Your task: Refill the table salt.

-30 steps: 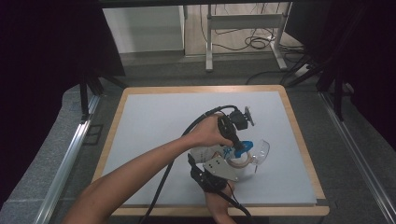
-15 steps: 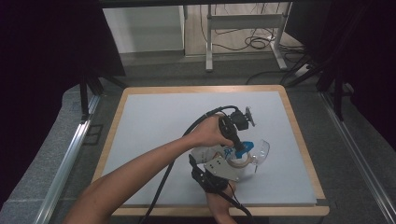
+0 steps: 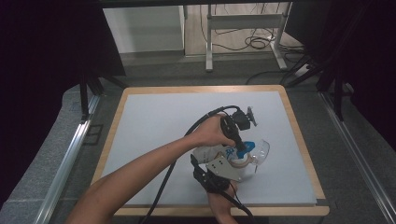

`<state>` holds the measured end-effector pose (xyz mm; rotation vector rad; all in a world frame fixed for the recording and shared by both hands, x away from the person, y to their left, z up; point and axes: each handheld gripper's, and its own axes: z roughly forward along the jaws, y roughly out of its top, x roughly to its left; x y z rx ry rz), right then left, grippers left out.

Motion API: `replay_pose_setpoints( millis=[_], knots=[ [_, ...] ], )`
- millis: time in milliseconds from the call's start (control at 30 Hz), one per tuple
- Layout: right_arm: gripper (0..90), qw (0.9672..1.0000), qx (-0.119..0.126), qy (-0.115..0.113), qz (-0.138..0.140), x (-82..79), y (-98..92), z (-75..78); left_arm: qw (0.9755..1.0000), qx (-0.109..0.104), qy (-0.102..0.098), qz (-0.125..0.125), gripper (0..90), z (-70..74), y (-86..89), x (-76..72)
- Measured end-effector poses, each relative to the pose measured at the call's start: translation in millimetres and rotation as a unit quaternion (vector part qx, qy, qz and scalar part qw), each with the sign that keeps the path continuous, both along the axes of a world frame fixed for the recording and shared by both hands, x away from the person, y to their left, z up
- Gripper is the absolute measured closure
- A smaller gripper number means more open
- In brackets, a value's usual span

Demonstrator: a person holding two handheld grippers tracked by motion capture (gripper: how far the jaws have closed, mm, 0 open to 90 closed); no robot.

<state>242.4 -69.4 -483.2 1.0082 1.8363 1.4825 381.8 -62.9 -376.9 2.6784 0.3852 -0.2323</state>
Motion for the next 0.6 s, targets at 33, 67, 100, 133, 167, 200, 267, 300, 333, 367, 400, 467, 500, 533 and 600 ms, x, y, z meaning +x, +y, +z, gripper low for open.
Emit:
replay_pose_setpoints(
  millis=[33,67,100,133,167,200,267,300,333,367,400,467,500,533,600],
  knots=[
    [57.1,1.0000,0.000,0.000,0.000,0.0,0.0,0.0,1.0000,0.000,0.000,0.000,89.8,0.0,0.0,0.0],
    [57.1,1.0000,0.002,-0.001,-0.001,0.0,0.1,0.3,1.0000,0.001,0.003,0.002,89.8,0.3,0.1,0.3],
    [57.1,1.0000,0.002,-0.001,-0.001,0.0,0.1,0.3,1.0000,0.001,0.003,0.002,89.7,0.3,0.1,0.3],
    [57.1,1.0000,0.004,-0.001,0.001,0.0,0.1,0.4,1.0000,0.000,0.005,0.004,89.8,-0.2,0.5,0.8],
    [57.1,1.0000,0.004,-0.001,0.001,0.0,0.1,0.4,1.0000,0.000,0.005,0.004,89.8,-0.2,0.5,0.8],
    [57.1,1.0000,0.006,0.000,0.001,-0.1,0.3,0.1,1.0000,0.001,0.004,0.002,89.8,-0.6,0.6,1.4],
    [57.0,0.9999,0.010,0.006,0.003,-0.4,1.2,-0.8,1.0000,0.005,0.004,0.004,89.7,-2.5,0.9,2.3],
    [57.0,0.9999,0.010,0.006,0.003,-0.4,1.2,-0.8,1.0000,0.005,0.004,0.004,89.8,-2.5,0.9,2.3],
    [57.0,0.9999,0.009,0.006,0.003,0.0,1.8,-1.4,1.0000,0.005,0.004,0.004,89.8,-2.5,1.5,2.2],
    [57.0,0.9999,0.009,0.006,0.003,0.0,1.8,-1.4,1.0000,0.005,0.004,0.004,89.8,-2.5,1.5,2.2],
    [57.0,0.9999,0.009,0.005,0.003,0.0,2.1,-1.4,0.9999,0.005,0.006,0.008,89.8,-2.4,2.0,2.0],
    [57.1,1.0000,0.007,0.005,0.005,0.3,2.4,-0.9,0.9999,0.001,0.006,0.008,89.8,-2.0,3.8,3.3],
    [57.1,1.0000,0.007,0.005,0.005,0.3,2.4,-0.9,0.9999,0.001,0.006,0.008,89.8,-2.0,3.8,3.3],
    [57.1,1.0000,0.007,0.004,0.004,0.3,2.7,-1.1,1.0000,0.001,0.005,0.007,89.7,-2.1,3.9,3.4],
    [57.1,1.0000,0.007,0.005,0.004,0.2,2.9,-1.0,1.0000,0.002,0.004,0.007,89.7,-2.6,3.8,3.5]
  ],
)
